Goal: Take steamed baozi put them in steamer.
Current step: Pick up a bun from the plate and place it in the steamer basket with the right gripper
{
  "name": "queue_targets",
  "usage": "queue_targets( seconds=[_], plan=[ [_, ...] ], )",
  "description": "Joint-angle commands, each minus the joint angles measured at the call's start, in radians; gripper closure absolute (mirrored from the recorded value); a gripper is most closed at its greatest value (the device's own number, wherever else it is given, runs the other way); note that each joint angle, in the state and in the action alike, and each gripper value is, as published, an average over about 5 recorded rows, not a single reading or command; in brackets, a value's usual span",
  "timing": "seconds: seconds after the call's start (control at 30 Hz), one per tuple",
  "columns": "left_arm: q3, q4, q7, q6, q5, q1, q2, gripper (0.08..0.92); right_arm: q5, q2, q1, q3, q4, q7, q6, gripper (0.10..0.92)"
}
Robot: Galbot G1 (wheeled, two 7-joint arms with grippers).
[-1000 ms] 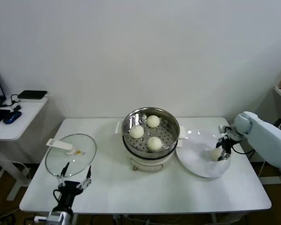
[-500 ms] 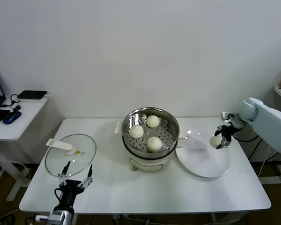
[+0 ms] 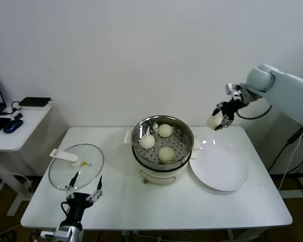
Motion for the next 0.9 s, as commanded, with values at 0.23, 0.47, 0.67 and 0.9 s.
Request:
queue_targets(
  seconds=[0.23, 0.47, 0.67, 0.9],
  plan=[
    [-0.015, -0.013, -0.001, -0.006, 0.004, 0.007, 0.001, 0.177, 0.182, 0.243, 0.082, -0.098, 0.043, 0.036, -0.064, 0.313],
    [-0.022, -0.010, -0.002, -0.004, 0.001, 0.006, 0.001, 0.177, 0.091, 0.268, -0.070, -0.036, -0.001, 0.046, -0.082, 0.313],
    [-0.028, -0.002, -0.002, -0.003, -0.005, 0.002, 0.005, 0.177, 0.050, 0.272, -0.145, -0.017, -0.020, 0.049, -0.083, 0.313],
    [-0.027, 0.003, -0.002, -0.003, -0.007, 0.000, 0.004, 0.177, 0.023, 0.285, -0.178, -0.006, -0.057, 0.049, -0.080, 0.313]
  ],
)
